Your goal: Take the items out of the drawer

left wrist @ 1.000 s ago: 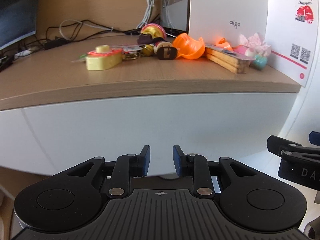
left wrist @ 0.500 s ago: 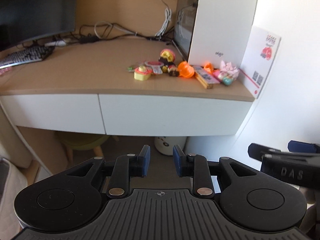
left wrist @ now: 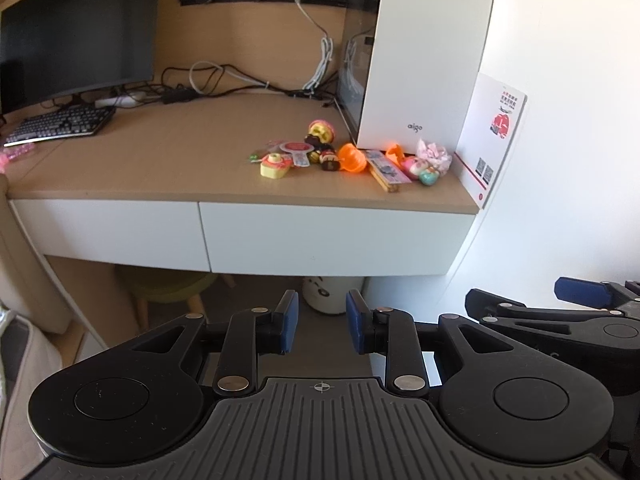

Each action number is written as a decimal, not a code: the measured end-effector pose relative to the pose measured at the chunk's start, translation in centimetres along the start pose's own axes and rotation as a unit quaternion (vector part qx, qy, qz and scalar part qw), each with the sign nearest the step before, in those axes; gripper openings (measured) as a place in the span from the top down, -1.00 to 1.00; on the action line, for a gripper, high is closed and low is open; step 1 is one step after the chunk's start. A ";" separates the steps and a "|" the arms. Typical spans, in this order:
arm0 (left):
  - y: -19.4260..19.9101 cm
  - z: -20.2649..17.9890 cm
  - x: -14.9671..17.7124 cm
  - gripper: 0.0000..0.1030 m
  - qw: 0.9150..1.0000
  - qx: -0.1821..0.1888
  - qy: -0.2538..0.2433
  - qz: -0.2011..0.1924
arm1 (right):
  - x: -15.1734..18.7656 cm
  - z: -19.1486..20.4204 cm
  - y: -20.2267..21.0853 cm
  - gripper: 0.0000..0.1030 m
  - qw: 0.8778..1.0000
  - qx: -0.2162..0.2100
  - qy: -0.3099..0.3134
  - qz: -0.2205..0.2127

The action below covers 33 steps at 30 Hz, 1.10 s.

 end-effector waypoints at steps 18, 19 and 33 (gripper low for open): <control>-0.6 -0.3 1.4 0.44 1.000 0.005 0.004 0.020 | 0.8 -0.2 -0.5 -0.78 1.000 0.004 -0.007 0.018; -0.6 -0.3 1.4 0.44 1.000 0.005 0.004 0.020 | 0.8 -0.2 -0.6 -0.78 1.000 0.003 -0.006 0.019; -0.6 -0.5 1.5 0.44 1.000 0.010 0.000 0.021 | 1.1 -0.2 -0.7 -0.78 1.000 -0.001 -0.009 0.025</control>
Point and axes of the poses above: each gripper's, at about its wrist camera, not at the fingertips, and y roughly against the way its jaws point, z to its left, x to its underside, the point moved 4 cm from there along -y, roughly the way its jaws point, and after that the axes turned 1 degree about x, right-handed, at the moved point
